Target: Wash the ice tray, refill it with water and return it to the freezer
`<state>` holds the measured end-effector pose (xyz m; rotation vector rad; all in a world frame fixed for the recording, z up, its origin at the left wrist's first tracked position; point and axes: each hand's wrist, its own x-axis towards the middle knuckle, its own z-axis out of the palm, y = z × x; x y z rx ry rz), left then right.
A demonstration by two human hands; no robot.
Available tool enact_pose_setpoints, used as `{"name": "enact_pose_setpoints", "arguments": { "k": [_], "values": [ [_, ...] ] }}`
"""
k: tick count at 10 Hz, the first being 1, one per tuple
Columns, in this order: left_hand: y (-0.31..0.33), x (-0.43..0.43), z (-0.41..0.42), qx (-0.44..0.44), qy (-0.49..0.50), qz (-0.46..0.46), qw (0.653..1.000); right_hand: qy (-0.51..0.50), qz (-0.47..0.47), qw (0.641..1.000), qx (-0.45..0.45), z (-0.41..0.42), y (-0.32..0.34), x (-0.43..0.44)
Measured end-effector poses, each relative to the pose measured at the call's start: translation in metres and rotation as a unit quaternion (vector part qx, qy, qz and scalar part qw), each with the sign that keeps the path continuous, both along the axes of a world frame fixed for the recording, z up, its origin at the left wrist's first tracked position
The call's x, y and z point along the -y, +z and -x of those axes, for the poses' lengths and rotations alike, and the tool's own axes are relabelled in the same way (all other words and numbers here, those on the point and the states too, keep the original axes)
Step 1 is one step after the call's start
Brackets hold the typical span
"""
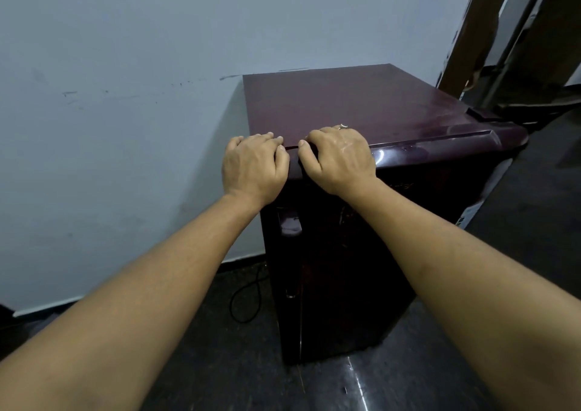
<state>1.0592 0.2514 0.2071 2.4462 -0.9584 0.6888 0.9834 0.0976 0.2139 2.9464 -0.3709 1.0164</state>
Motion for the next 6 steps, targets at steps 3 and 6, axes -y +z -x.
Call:
{"name": "enact_pose_setpoints", "arguments": {
  "k": [3, 6],
  "values": [
    [0.008, -0.003, 0.005, 0.018, 0.008, -0.036, 0.999, -0.010, -0.006, 1.000, 0.020, 0.008, -0.001, -0.005],
    [-0.018, -0.001, 0.060, 0.064, -0.083, -0.098, 0.990, -0.094, -0.005, 0.995, -0.042, 0.104, -0.049, -0.008]
  ]
}}
